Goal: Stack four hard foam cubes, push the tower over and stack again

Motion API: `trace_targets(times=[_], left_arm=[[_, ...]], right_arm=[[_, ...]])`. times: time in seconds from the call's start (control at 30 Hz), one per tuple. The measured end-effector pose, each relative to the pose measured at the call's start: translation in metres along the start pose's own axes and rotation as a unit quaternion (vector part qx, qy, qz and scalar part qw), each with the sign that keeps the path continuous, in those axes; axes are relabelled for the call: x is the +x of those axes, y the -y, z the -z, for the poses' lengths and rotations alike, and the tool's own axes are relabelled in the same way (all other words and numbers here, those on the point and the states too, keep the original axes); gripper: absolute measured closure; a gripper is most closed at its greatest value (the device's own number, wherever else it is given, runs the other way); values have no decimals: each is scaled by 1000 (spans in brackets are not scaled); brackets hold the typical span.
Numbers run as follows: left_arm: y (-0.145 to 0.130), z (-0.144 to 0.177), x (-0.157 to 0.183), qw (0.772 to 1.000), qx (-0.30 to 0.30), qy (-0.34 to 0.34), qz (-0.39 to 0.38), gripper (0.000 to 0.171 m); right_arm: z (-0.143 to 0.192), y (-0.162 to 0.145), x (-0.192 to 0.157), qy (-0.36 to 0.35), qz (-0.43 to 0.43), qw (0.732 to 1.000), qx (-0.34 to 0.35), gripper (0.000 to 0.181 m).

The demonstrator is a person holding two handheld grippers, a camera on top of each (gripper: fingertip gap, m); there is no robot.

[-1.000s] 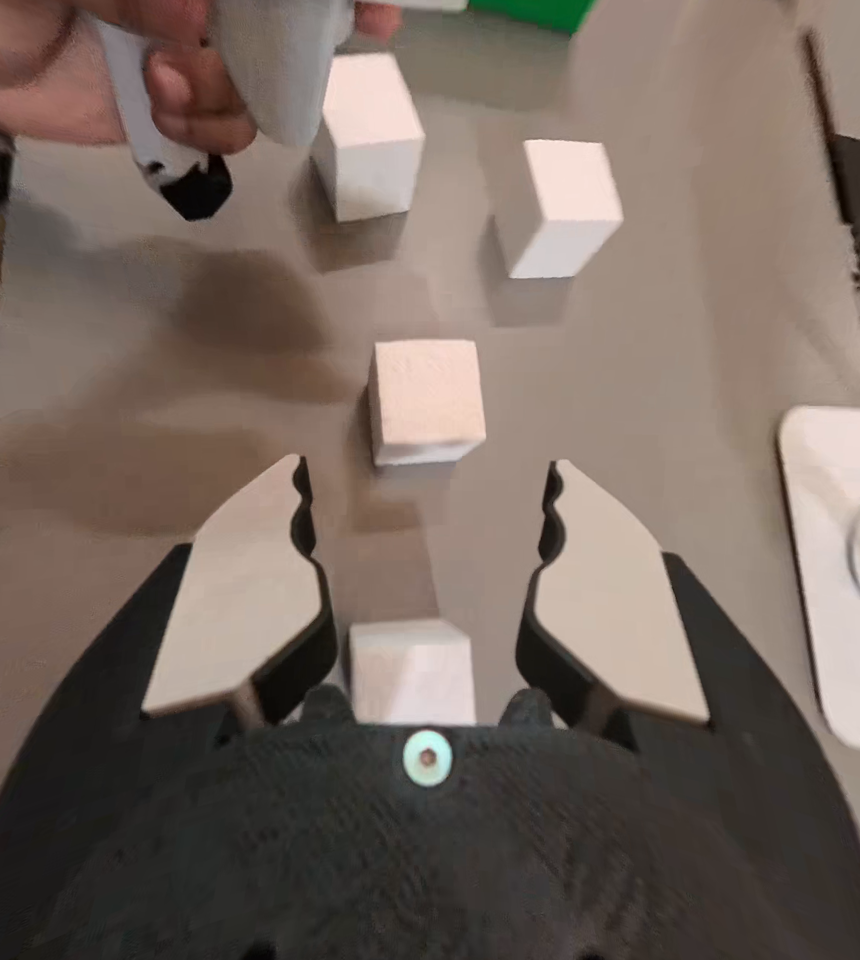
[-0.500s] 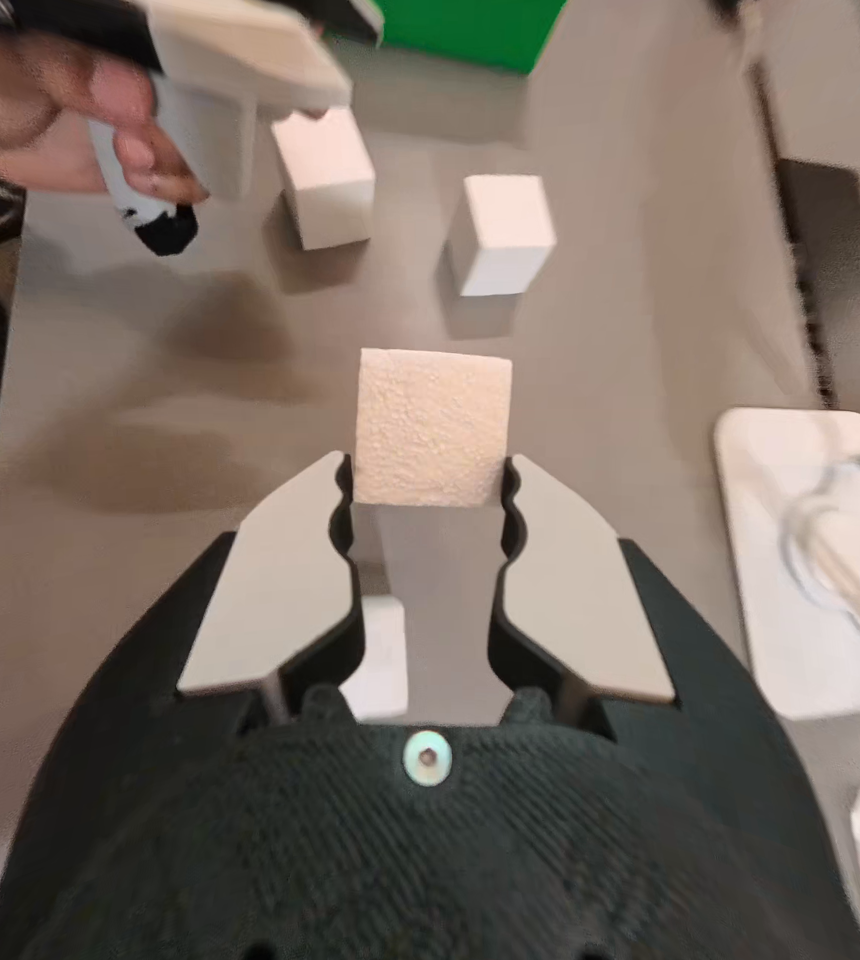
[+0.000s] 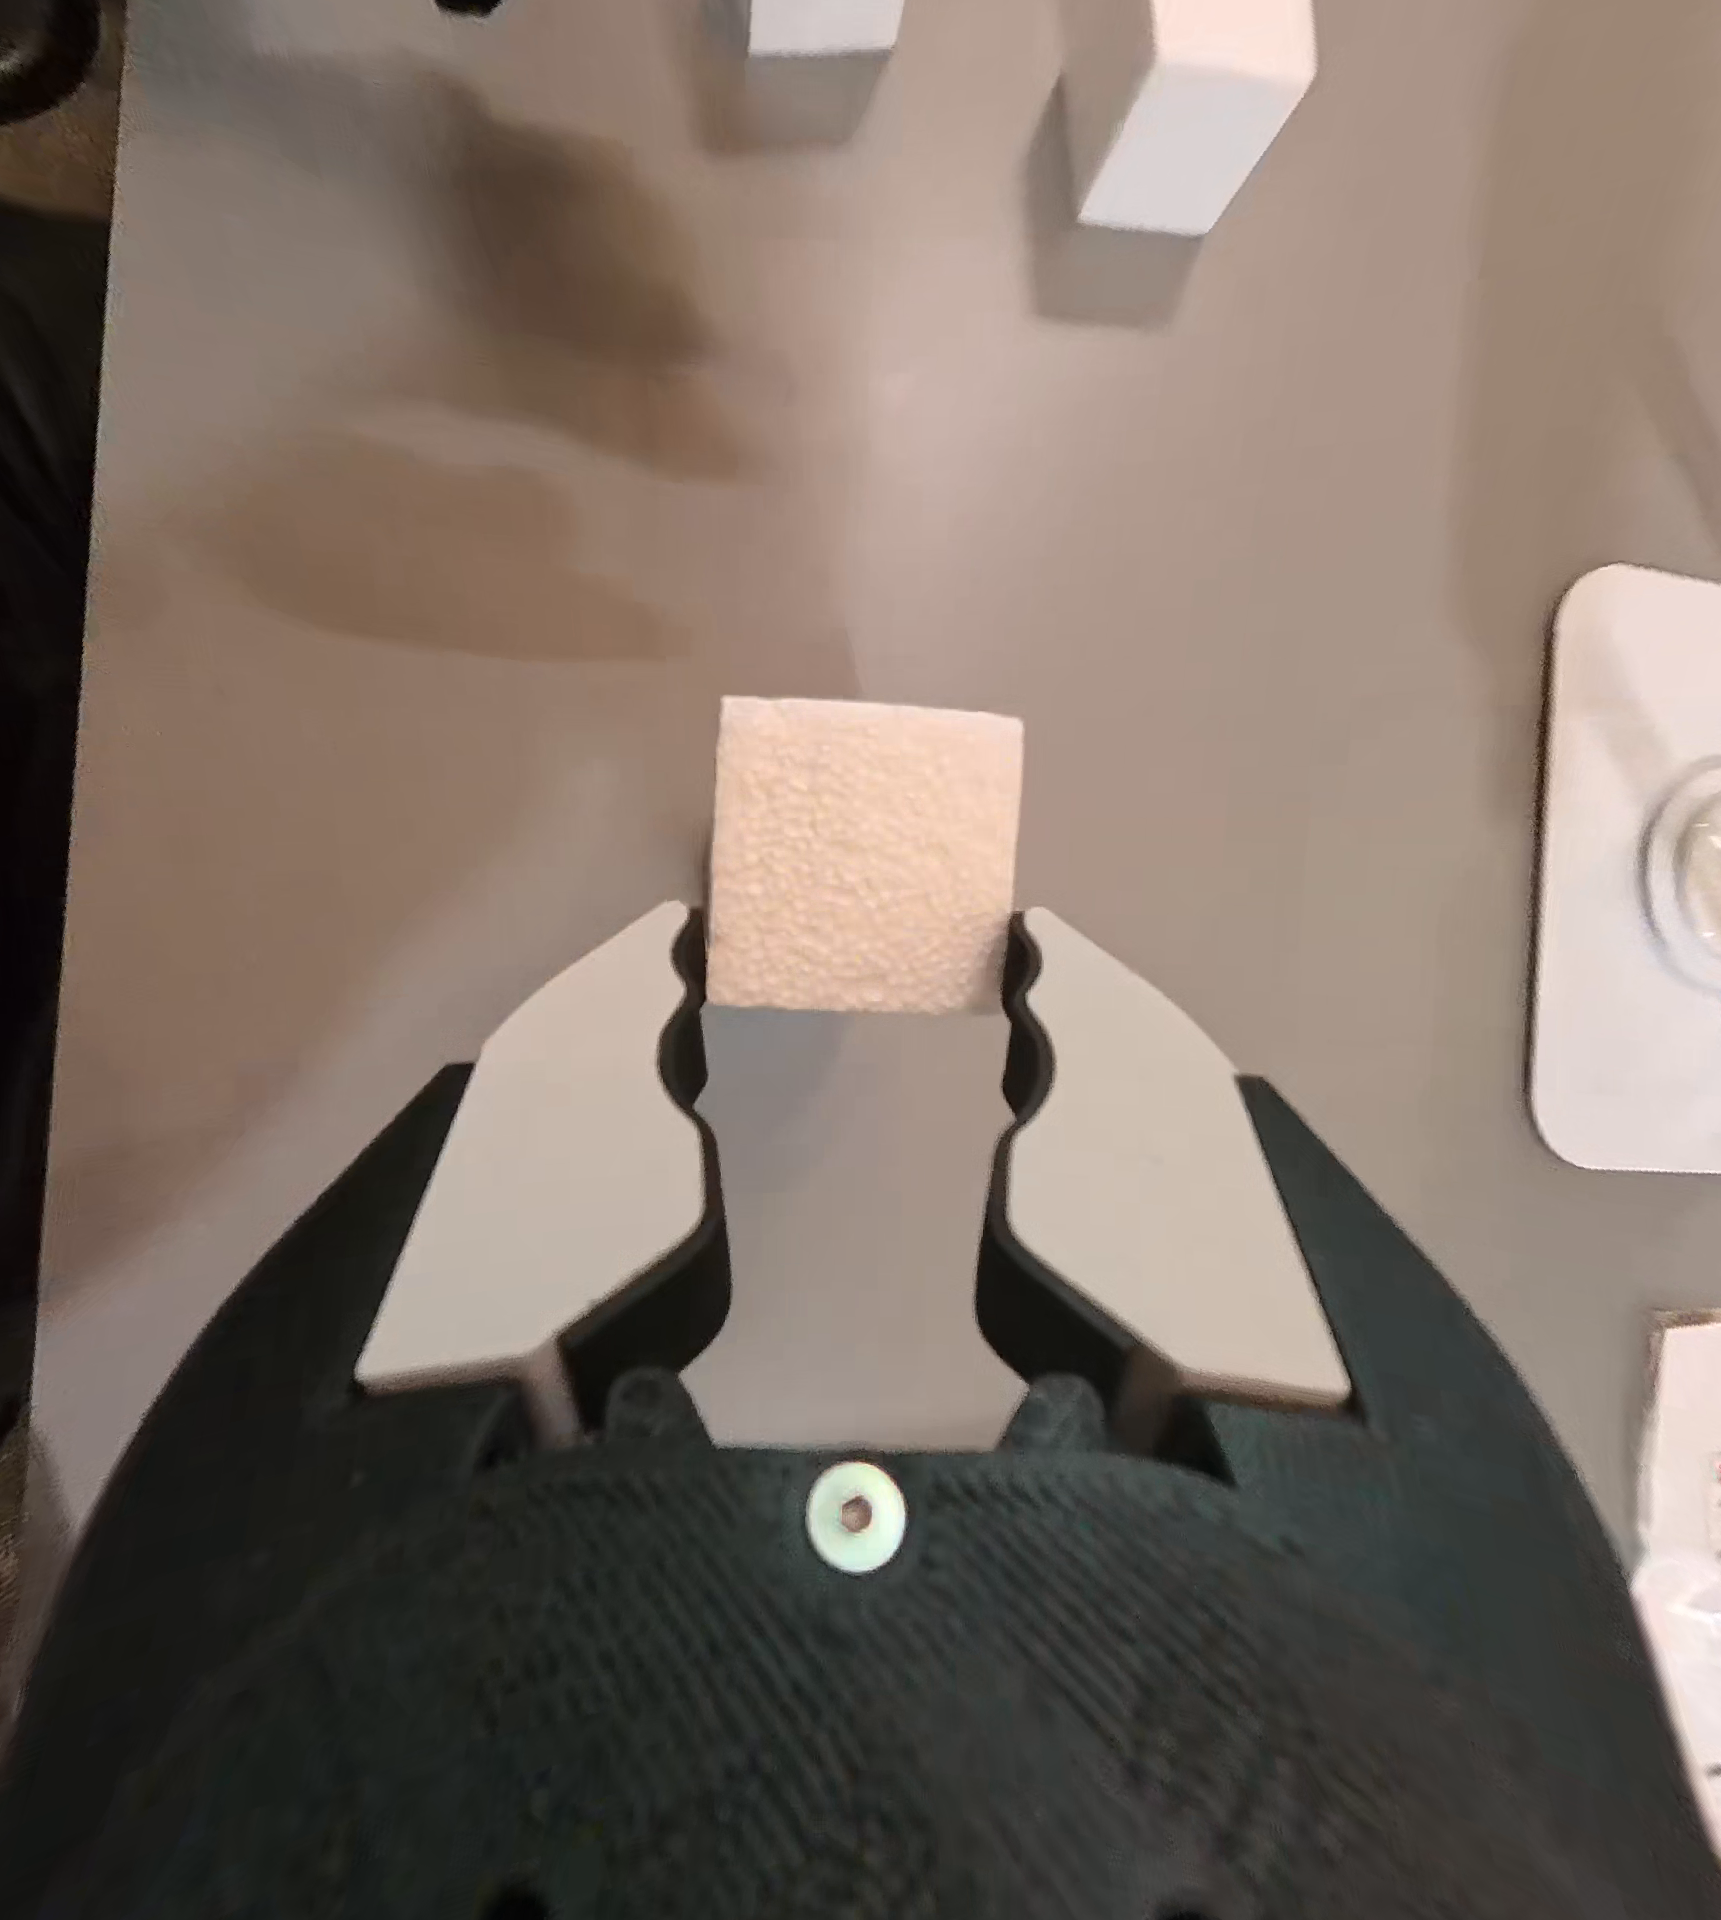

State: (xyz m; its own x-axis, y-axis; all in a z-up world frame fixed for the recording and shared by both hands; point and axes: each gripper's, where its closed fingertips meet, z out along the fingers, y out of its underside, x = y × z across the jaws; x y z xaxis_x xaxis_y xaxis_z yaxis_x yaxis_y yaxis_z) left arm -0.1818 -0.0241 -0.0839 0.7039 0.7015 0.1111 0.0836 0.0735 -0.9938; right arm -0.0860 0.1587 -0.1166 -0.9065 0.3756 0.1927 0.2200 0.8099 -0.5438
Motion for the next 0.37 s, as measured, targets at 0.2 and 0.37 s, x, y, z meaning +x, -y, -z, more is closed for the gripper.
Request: trace_targets(times=[0.2, 0.37], left_arm=[[-2, -1, -3, 1000, -5, -3, 17, 127], [-4, -2, -1, 1000, -9, -8, 18, 127]], right_arm=[[-9, -7, -2, 18, -14, 999, -22, 125], [-12, -13, 0, 23, -17, 999, -35, 125]])
